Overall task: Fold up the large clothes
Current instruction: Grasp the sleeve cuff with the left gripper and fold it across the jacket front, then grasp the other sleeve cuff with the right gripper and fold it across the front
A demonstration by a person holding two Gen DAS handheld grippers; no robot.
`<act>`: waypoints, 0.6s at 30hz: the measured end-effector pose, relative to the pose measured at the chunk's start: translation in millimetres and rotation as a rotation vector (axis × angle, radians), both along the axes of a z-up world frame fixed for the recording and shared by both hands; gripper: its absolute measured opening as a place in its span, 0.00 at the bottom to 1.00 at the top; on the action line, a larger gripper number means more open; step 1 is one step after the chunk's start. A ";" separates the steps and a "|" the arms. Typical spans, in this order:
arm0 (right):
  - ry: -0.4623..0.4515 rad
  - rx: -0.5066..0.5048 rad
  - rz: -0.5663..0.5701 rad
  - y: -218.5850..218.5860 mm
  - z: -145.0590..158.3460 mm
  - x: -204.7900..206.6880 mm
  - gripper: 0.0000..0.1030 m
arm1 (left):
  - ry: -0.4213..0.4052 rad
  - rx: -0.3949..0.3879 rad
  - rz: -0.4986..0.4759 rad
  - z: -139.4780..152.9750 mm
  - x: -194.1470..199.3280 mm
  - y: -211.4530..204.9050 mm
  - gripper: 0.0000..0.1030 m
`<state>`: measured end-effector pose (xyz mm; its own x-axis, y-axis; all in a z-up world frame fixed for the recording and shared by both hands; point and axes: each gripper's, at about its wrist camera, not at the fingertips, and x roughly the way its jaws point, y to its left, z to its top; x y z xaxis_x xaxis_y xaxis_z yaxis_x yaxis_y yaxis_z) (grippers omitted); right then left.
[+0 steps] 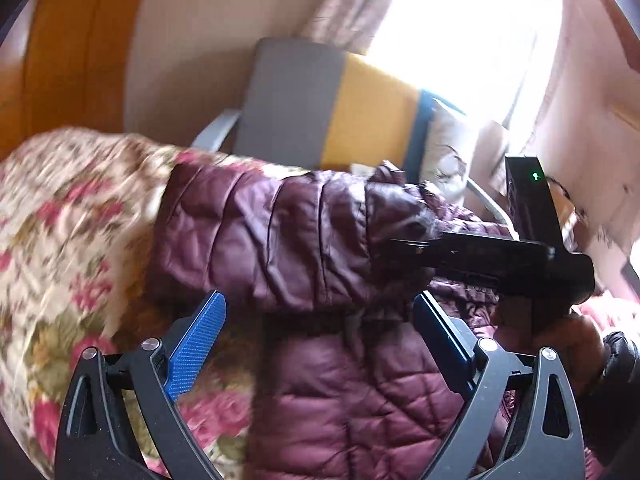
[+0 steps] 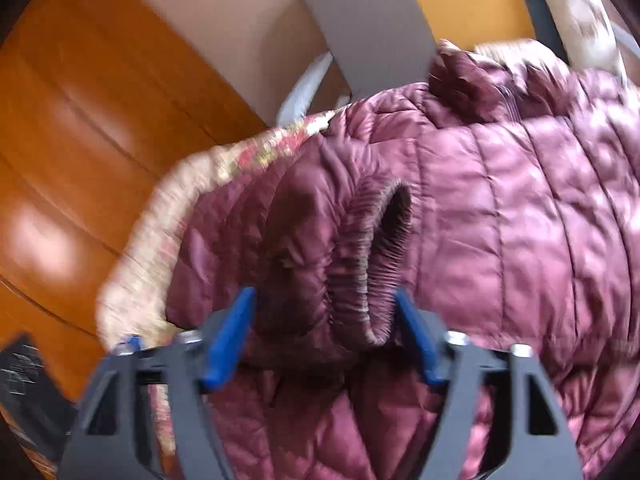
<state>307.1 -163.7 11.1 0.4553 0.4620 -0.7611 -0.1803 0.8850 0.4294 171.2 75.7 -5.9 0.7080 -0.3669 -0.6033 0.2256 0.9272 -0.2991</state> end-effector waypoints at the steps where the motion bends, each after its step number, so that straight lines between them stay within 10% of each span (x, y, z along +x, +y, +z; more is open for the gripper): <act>1: -0.023 -0.006 0.015 5.3 9.7 -1.0 0.27 | 0.016 -0.020 0.020 -3.4 -0.9 6.5 0.91; 10: -0.366 0.162 -0.092 -70.1 156.0 -37.8 0.21 | 0.060 -0.027 -0.021 -13.1 0.2 -14.6 0.91; 18: -0.241 0.143 -0.364 -190.5 91.4 -41.7 0.21 | 0.087 0.012 -0.058 -17.7 0.2 -38.8 0.91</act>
